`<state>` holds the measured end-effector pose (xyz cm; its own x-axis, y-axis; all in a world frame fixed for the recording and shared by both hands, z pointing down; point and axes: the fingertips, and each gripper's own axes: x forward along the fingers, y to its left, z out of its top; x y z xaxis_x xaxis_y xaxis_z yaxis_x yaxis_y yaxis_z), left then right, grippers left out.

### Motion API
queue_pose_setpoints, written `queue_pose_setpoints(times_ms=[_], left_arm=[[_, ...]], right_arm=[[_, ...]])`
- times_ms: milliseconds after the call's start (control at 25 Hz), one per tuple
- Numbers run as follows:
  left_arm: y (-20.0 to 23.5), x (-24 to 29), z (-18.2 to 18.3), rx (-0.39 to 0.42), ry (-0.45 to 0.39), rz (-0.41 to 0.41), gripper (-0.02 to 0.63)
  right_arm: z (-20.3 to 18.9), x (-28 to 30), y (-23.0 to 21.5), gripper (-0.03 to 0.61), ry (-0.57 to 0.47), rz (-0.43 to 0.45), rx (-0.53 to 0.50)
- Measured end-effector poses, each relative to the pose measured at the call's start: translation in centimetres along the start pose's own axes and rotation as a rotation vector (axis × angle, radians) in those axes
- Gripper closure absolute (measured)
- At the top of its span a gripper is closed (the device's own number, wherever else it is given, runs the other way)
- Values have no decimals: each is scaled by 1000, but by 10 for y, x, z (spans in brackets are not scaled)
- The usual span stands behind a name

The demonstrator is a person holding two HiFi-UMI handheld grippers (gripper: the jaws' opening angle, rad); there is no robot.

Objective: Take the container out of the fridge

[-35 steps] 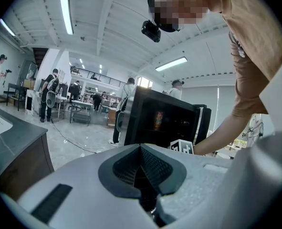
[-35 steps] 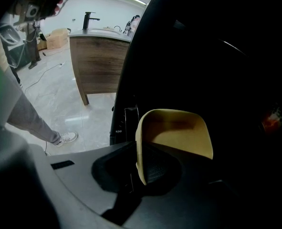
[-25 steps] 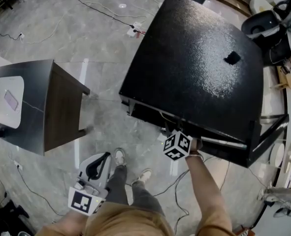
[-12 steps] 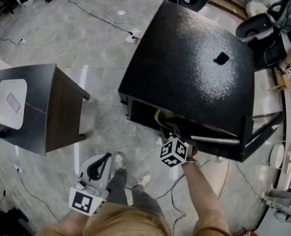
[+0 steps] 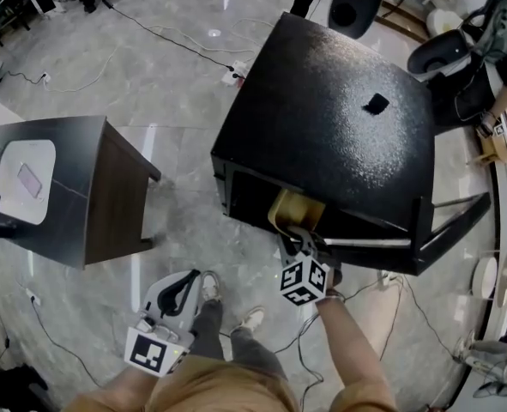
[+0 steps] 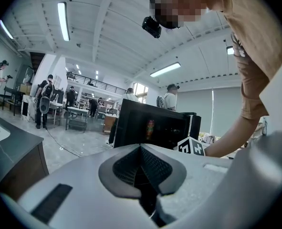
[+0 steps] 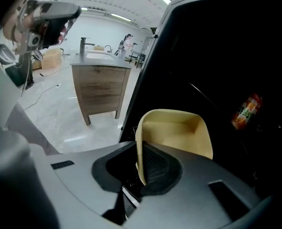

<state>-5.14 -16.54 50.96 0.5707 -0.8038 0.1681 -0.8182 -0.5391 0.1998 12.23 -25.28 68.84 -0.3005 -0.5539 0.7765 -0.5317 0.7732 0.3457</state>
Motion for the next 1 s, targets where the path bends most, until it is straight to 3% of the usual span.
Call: queue_pose_setpoints(times_ms=[1000], left_arm=[[-55,-38,33,63,-70,-9,612]], right_arm=[[31,-79,28,561,-158,-21,69]])
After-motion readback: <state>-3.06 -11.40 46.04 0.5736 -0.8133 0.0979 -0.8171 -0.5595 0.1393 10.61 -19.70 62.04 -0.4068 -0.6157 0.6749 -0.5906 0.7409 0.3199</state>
